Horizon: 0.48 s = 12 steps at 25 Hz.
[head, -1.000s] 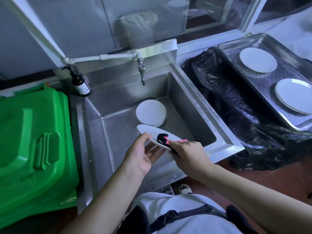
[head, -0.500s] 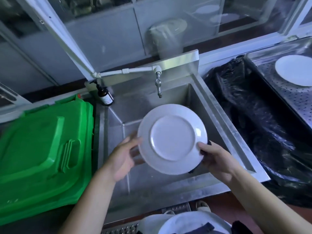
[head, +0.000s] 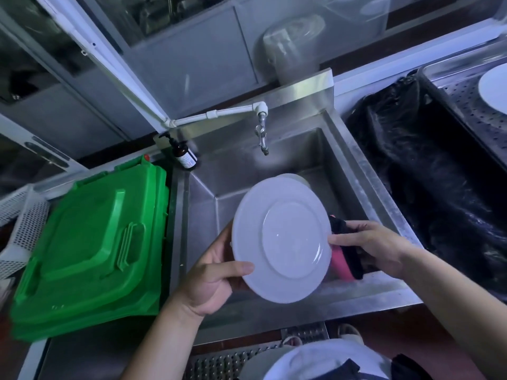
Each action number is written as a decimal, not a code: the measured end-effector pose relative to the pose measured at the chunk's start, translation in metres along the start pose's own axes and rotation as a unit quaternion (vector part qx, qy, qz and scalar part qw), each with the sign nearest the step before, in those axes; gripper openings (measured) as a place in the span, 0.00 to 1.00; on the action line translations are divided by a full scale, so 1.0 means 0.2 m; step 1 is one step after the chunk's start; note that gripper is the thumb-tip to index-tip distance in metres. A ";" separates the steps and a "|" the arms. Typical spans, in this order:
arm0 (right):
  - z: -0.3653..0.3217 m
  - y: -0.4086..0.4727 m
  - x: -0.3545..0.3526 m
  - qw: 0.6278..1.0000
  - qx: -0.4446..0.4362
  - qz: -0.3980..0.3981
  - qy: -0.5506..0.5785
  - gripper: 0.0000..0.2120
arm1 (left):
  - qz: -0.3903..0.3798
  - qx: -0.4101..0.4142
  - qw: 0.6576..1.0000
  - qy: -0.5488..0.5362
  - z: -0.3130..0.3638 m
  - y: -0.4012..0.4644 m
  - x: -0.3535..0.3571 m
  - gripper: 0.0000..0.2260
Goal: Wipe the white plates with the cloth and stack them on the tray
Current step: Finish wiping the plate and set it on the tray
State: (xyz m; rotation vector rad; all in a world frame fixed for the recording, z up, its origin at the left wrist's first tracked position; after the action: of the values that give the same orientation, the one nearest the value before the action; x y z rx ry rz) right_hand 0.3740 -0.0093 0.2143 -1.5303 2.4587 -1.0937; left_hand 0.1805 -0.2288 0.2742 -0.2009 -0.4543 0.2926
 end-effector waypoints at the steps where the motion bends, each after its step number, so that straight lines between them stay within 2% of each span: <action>1: -0.02 -0.01 -0.03 0.999 -0.015 0.050 0.003 0.08 | 0.009 0.005 1.000 0.006 -0.01 0.00 0.03 0.34; 3: -0.06 -0.02 -0.06 0.989 -0.060 0.128 0.045 0.07 | 0.011 0.019 1.000 0.019 -0.01 0.00 0.09 0.34; 5: -0.09 -0.03 -0.05 0.981 -0.104 0.154 0.060 0.07 | 0.001 0.023 0.999 0.040 -0.02 0.01 0.15 0.34; 9: -0.19 -0.03 0.03 0.967 -0.171 0.185 -0.028 0.06 | -0.027 0.040 0.997 0.065 0.01 0.02 0.24 0.35; 12: -0.33 -0.07 0.11 0.945 -0.253 0.185 -0.098 0.06 | -0.019 0.061 0.996 0.065 0.05 0.02 0.28 0.34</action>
State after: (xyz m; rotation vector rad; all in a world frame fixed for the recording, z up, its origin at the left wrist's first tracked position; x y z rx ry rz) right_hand 0.3490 0.0050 0.2789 -1.1051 2.8446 -0.2453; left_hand 0.2229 -0.2065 0.3042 -0.0912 -0.3109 0.2667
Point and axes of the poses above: each hand's wrist, its own y-axis towards the middle knuckle, its own x-axis out of the palm, z = x × y, the point moved 1 cm from there along y, towards the middle knuckle, and after that the axes turned 6 degrees about -z, right-handed, at the moved point
